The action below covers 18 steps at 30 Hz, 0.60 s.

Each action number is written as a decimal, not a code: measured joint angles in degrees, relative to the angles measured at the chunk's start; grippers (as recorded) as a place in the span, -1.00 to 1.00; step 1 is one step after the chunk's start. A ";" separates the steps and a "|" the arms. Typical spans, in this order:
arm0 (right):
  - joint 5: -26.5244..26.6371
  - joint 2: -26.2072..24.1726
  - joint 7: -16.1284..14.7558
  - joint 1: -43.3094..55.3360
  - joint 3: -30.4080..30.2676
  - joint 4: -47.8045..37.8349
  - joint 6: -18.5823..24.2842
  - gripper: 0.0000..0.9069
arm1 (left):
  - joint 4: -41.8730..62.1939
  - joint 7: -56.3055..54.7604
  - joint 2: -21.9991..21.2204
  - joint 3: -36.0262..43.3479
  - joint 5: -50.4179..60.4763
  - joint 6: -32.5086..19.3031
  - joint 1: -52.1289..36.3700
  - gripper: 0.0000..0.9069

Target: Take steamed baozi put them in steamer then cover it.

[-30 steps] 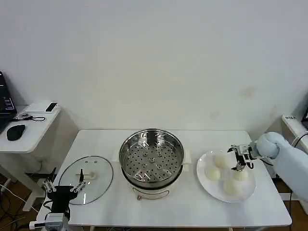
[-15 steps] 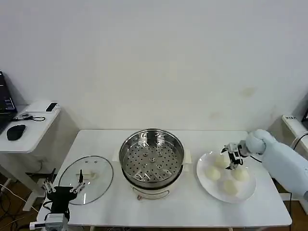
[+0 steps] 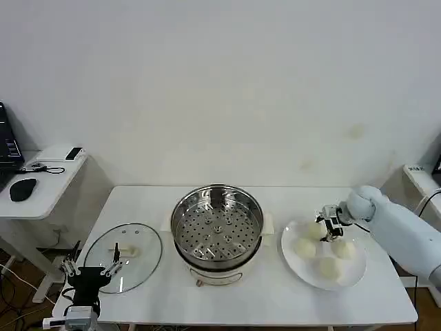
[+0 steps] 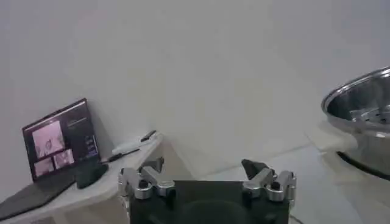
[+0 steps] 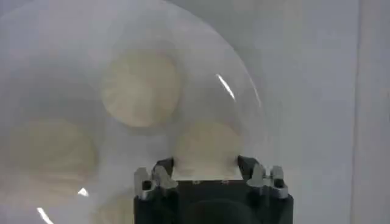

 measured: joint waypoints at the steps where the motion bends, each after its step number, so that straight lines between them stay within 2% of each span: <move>1: 0.15 -0.16 -0.12 0.21 -0.17 0.17 0.05 0.36 | -0.04 0.00 -0.01 0.07 0.01 0.00 0.02 1.00; 9: 2.08 -2.53 -0.80 3.41 -2.39 2.64 0.36 0.36 | 0.24 0.15 0.35 0.31 -0.18 0.02 -0.31 1.00; 18: 7.44 -5.63 -1.23 12.65 -7.36 7.05 -0.08 0.36 | 0.79 0.46 1.04 0.88 -0.81 0.12 -1.12 1.00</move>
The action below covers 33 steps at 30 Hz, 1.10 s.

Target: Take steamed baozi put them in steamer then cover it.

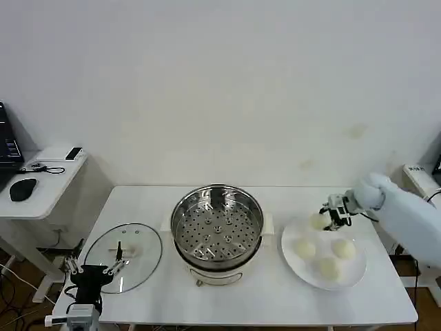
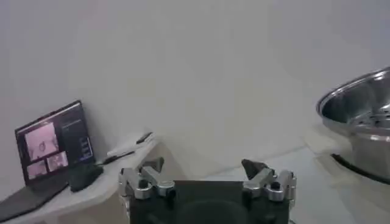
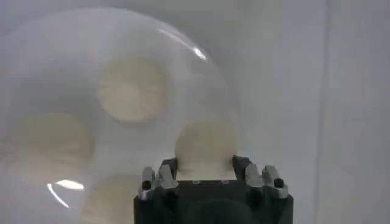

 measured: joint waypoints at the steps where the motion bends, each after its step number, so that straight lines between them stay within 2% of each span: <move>1: 0.77 -0.05 0.00 1.29 -0.68 0.43 -0.14 0.36 | 0.00 0.02 0.09 0.06 -0.07 0.01 0.01 1.00; 9: 7.40 1.80 0.48 12.50 -7.50 3.26 -0.29 0.36 | -0.44 0.21 0.58 -0.20 -0.38 0.12 -0.38 1.00; 19: 13.95 8.67 2.63 23.66 -17.49 6.70 1.23 0.36 | -1.10 0.30 0.68 -1.22 -0.87 0.14 -0.24 1.00; 33: 14.12 19.98 5.15 28.73 -30.94 8.57 10.50 0.36 | -2.25 0.37 0.61 -2.98 -1.15 0.15 0.40 1.00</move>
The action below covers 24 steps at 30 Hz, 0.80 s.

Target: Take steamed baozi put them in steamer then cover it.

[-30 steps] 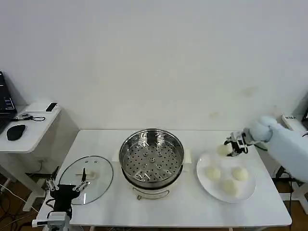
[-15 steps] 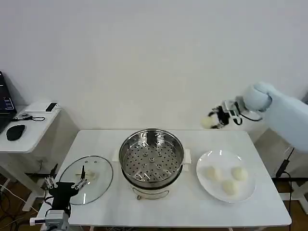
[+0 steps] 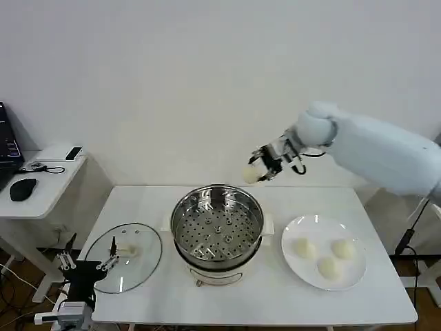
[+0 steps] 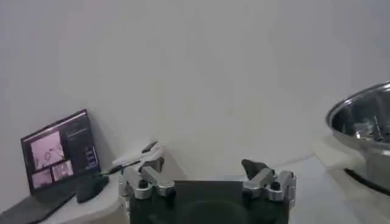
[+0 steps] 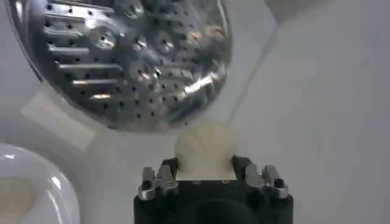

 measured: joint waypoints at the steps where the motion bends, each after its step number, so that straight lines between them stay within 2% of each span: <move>1: -0.25 0.85 0.17 0.00 -0.52 -0.09 0.70 0.36 | -0.07 0.00 -0.04 -0.14 -0.01 0.00 0.03 1.00; 13: -6.70 10.33 1.97 -1.89 -3.96 -4.82 9.50 0.36 | -0.86 -0.02 -0.38 -1.57 -0.49 -0.05 0.44 1.00; 24: -13.97 15.03 3.73 -5.51 -3.86 -10.95 15.33 0.38 | -0.97 -0.01 -0.28 -2.06 -0.73 -0.05 0.43 1.00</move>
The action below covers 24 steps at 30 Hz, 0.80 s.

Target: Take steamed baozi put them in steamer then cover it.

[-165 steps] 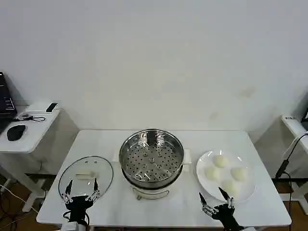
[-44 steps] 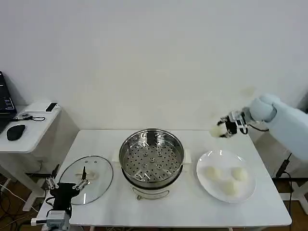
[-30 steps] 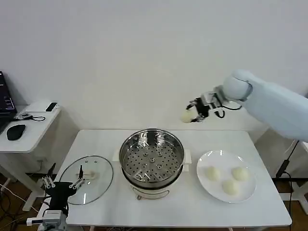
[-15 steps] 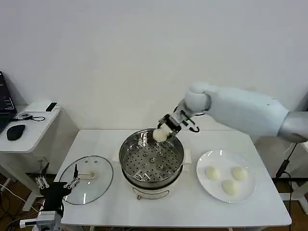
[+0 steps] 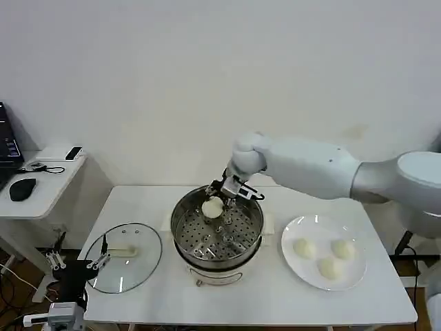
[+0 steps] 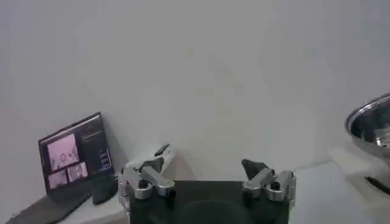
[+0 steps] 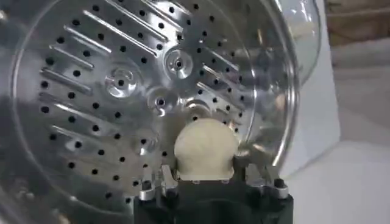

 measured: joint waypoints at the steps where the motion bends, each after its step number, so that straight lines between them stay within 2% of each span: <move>1: -0.56 0.25 0.14 -0.25 0.09 -0.44 0.38 0.38 | -0.01 0.00 0.00 -0.02 -0.02 -0.01 -0.01 1.00; 5: -2.51 1.12 0.64 -0.95 0.43 -2.09 1.78 0.38 | -0.01 -0.01 -0.04 -0.09 -0.12 -0.04 -0.05 1.00; 6: -2.89 1.30 0.77 -1.02 0.46 -2.38 2.10 0.56 | -0.01 -0.01 -0.05 -0.09 -0.12 -0.05 -0.08 1.00; 7: -3.21 1.45 0.92 -1.08 0.49 -2.60 2.45 1.00 | -0.01 -0.02 -0.06 -0.08 -0.12 -0.05 -0.09 1.00; 15: -3.04 0.89 0.98 0.40 0.09 -1.49 2.94 1.00 | -0.43 -0.02 -0.17 0.00 -0.12 -0.04 0.18 1.00; 20: 0.30 -1.23 0.30 3.88 -0.98 2.39 0.97 1.00 | -0.51 0.00 -0.17 0.17 -0.17 -0.04 0.14 1.00; 24: 4.69 -4.55 -0.21 7.41 -2.04 6.54 -2.28 1.00 | -0.91 0.23 0.26 0.51 -0.51 0.08 0.05 1.00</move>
